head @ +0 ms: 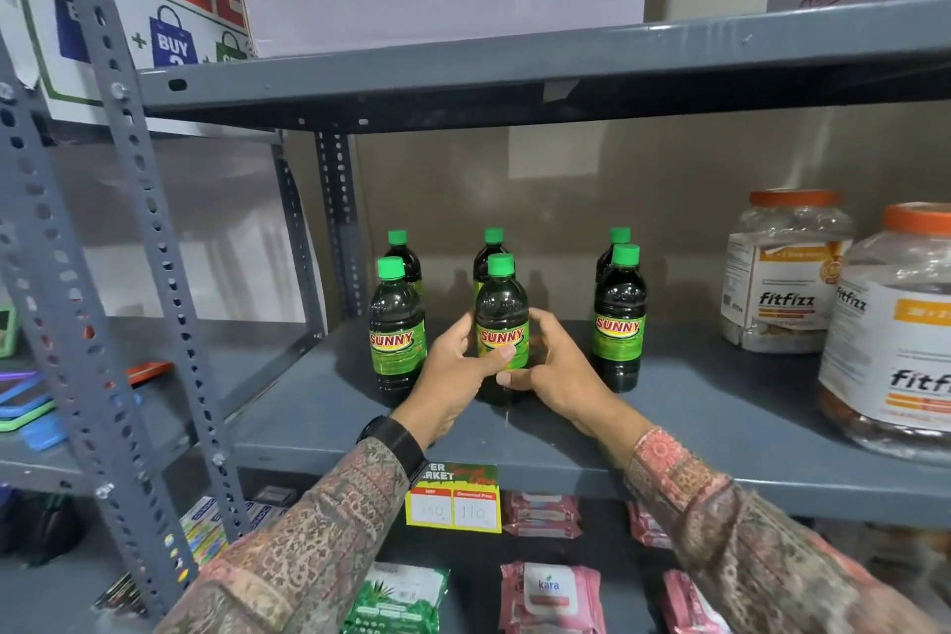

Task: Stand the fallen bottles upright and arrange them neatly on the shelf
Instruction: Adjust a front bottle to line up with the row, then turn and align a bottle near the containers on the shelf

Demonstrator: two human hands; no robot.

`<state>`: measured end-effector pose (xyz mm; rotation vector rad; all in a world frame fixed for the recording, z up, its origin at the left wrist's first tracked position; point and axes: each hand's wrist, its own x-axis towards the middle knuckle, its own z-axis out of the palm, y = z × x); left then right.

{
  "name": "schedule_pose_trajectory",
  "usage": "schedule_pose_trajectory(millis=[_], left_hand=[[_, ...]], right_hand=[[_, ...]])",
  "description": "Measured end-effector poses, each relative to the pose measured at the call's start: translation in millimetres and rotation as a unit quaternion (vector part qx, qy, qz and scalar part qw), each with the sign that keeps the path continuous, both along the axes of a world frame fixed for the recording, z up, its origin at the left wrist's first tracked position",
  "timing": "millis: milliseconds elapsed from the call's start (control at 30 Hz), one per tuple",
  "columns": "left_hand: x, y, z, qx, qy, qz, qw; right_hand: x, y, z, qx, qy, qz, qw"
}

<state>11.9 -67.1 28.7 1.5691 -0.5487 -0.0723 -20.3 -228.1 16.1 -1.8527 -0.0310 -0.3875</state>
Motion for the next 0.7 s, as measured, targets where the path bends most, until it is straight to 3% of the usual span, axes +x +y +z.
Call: schedule_pose_trajectory(millis=[100, 167, 267, 433, 500, 700], left_hand=[[-8, 4, -3, 0.001, 0.008, 0.02, 1.0], [-17, 13, -6, 0.036, 0.002, 0.086, 0.996], [-34, 18, -11, 0.085, -0.078, 0.17, 0.979], [-47, -34, 14, 0.108, -0.06, -0.028, 0.992], [-42, -69, 20, 0.112, -0.051, -0.052, 0.991], [-15, -138, 32, 0.079, -0.034, -0.011, 0.996]], right_hand=[[-15, -6, 1, -0.03, 0.021, -0.011, 0.999], [-33, -19, -3, -0.056, 0.044, -0.003, 0.997], [-64, -53, -12, -0.071, 0.051, -0.004, 0.996], [-82, -115, -13, -0.016, 0.03, -0.156, 0.987], [-75, -132, -9, -0.005, 0.016, -0.21, 0.978], [-44, -142, -2, -0.013, 0.051, -0.116, 0.992]])
